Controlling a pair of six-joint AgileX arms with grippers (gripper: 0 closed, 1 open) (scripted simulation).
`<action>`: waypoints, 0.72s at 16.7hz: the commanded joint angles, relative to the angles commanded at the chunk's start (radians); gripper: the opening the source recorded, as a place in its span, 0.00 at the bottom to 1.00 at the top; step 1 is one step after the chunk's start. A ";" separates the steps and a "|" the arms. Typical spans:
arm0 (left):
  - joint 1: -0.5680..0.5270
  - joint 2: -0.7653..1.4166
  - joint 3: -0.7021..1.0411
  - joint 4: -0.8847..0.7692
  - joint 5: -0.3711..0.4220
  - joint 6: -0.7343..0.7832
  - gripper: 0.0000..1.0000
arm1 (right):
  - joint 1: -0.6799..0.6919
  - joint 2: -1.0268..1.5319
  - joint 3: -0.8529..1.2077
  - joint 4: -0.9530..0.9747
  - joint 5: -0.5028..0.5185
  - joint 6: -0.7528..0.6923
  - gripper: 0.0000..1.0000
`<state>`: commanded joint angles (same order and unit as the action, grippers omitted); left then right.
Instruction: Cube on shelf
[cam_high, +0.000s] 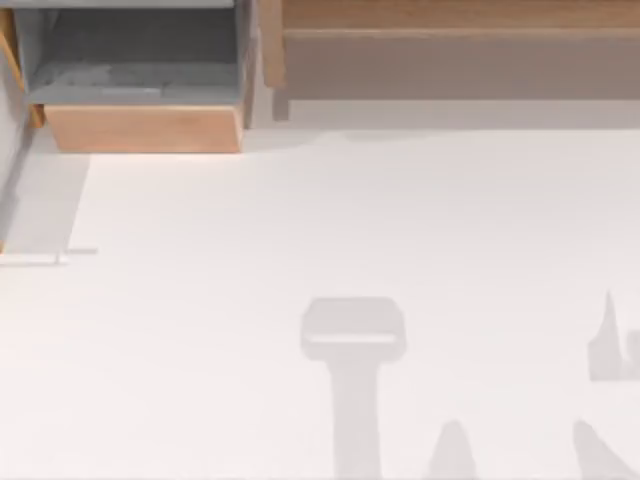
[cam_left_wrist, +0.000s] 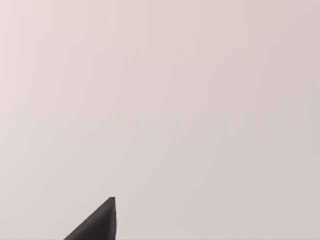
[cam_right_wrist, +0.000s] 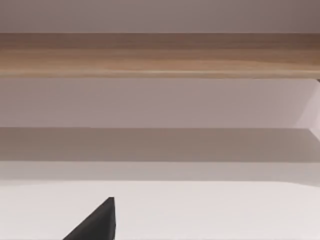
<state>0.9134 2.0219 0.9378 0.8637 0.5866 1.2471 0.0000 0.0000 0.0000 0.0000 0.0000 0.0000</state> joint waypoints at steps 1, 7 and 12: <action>0.001 0.005 0.074 -0.100 -0.023 -0.051 1.00 | 0.000 0.000 0.000 0.000 0.000 0.000 1.00; -0.068 0.058 0.553 -0.757 -0.169 -0.379 1.00 | 0.000 0.000 0.000 0.000 0.000 0.000 1.00; -0.218 0.144 0.927 -1.309 -0.298 -0.637 1.00 | 0.000 0.000 0.000 0.000 0.000 0.000 1.00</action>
<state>0.6950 2.1664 1.8648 -0.4456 0.2886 0.6099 0.0000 0.0000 0.0000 0.0000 0.0000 0.0000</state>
